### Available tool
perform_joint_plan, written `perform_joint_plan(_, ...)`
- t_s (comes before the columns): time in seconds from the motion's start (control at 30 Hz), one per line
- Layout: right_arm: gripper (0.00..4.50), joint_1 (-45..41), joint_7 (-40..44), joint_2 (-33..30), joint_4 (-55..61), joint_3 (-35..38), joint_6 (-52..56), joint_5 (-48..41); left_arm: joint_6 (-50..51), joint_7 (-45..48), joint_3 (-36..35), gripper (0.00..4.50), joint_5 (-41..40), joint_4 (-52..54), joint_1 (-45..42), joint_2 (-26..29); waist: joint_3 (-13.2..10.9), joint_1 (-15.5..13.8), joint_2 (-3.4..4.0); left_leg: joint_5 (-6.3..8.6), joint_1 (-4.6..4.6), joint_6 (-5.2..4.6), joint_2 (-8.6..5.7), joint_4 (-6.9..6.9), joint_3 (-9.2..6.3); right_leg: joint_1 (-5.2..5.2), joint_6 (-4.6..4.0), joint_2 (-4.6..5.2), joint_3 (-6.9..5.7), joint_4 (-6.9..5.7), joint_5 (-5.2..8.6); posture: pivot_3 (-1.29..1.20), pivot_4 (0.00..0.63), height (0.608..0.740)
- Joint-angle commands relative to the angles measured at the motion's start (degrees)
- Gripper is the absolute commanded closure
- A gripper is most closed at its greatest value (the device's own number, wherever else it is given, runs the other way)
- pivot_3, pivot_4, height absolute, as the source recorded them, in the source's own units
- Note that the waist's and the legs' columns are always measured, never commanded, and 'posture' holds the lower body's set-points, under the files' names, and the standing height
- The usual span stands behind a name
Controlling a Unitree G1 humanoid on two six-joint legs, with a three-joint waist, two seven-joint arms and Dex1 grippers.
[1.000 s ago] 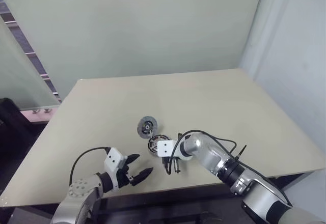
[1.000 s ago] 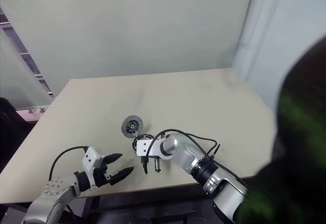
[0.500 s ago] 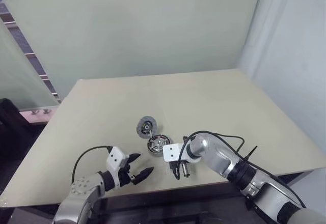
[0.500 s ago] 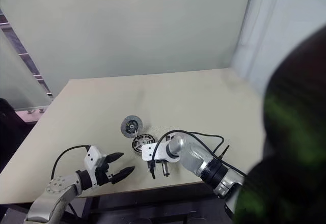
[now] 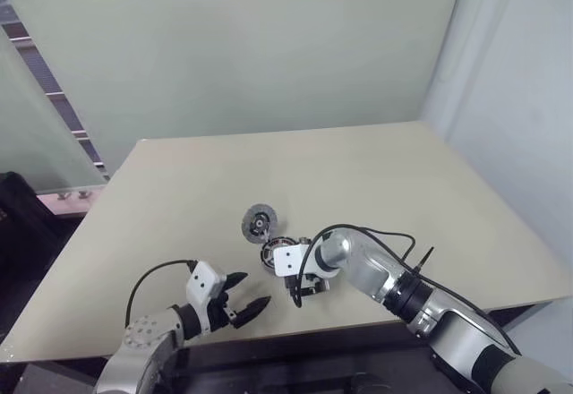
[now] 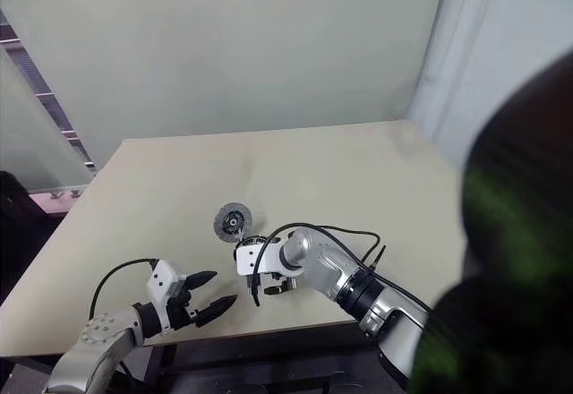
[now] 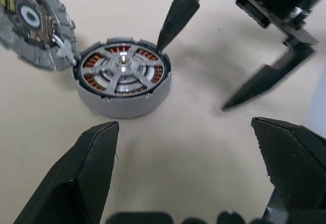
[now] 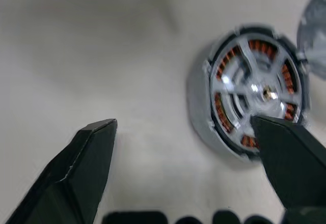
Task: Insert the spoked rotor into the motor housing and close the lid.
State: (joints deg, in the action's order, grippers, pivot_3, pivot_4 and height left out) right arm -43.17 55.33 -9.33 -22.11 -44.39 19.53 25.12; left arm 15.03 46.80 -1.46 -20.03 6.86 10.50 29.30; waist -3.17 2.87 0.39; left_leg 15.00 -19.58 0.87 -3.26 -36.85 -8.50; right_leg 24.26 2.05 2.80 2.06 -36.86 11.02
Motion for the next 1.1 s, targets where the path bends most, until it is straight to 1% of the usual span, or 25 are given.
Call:
perform_joint_plan(0.03,0.01,-2.81,-2.70,1.41,-2.31,1.01,-3.32,1.02,-0.33,-0.07,-2.73,0.00,-0.53,0.58,-0.55,1.57,0.00,0.00,0.01,0.00,0.00,0.00,0.01,0.00,0.00,0.01,0.00,-0.01,-0.01,-0.01,0.00,0.00,0.000,0.740)
perform_joint_plan(0.27,0.01,-3.79,-5.01,3.54,-9.33,0.80,-7.87,1.55,0.28,-1.02,-4.45,0.00,-0.92,1.70,-0.33,2.12,0.00,0.00,0.01,0.00,0.00,0.00,-0.02,0.02,-0.01,0.00,0.00,0.00,0.02,-0.01,0.00,0.00,0.000,0.740)
perform_joint_plan(0.73,0.01,-3.36,-8.31,6.06,-16.26,1.48,-10.69,2.90,0.46,-2.17,-4.98,0.00,-1.27,4.17,1.39,1.87,0.00,0.09,0.01,-0.01,0.14,0.01,0.05,0.02,0.02,-0.07,-0.02,-0.05,0.01,-0.04,0.00,0.00,0.000,0.740)
perform_joint_plan(0.77,0.37,-3.43,-8.52,6.14,-16.64,1.58,-10.88,2.96,0.46,-2.25,-4.91,0.00,-1.27,4.23,1.34,1.81,0.00,0.08,0.02,-0.02,0.16,0.01,0.06,0.02,0.02,-0.09,-0.02,-0.05,0.02,-0.06,0.00,0.00,0.000,0.740)
perform_joint_plan(0.83,0.85,-3.59,-8.82,6.26,-17.27,1.71,-11.27,3.03,0.43,-2.39,-4.76,0.00,-1.27,4.26,1.23,1.72,0.00,0.07,0.02,-0.03,0.17,0.03,0.07,0.02,0.02,-0.08,-0.03,-0.07,0.01,-0.07,0.00,0.00,0.000,0.740)
perform_joint_plan(0.87,1.29,-3.64,-8.98,6.32,-17.50,1.78,-11.44,3.03,0.41,-2.43,-4.71,0.00,-1.27,4.28,1.20,1.68,0.00,0.06,0.02,-0.04,0.17,0.03,0.07,0.02,0.02,-0.08,-0.03,-0.07,0.02,-0.09,0.00,0.00,0.000,0.740)
perform_joint_plan(0.97,2.35,-3.87,-9.75,6.50,-18.23,1.98,-11.75,2.95,0.37,-2.45,-4.63,0.00,-1.30,4.32,1.12,1.57,0.00,0.02,0.02,-0.04,0.16,0.03,0.06,0.02,0.02,-0.08,-0.03,-0.07,0.03,-0.09,-0.01,0.00,0.000,0.740)
perform_joint_plan(1.0,2.76,-3.92,-9.76,6.56,-18.37,1.97,-11.71,2.90,0.34,-2.44,-4.63,0.00,-1.31,4.32,1.13,1.56,0.00,0.02,0.02,-0.03,0.15,0.03,0.05,0.02,0.01,-0.08,-0.03,-0.07,0.03,-0.08,-0.01,0.00,0.000,0.740)
perform_joint_plan(1.1,3.68,-3.65,-8.18,6.50,-17.90,1.89,-11.04,2.56,0.25,-2.41,-4.62,0.00,-1.32,4.36,1.22,1.54,0.00,0.09,0.02,-0.03,0.14,0.03,0.05,0.02,0.00,-0.08,-0.03,-0.06,0.02,-0.08,-0.01,0.00,0.000,0.740)
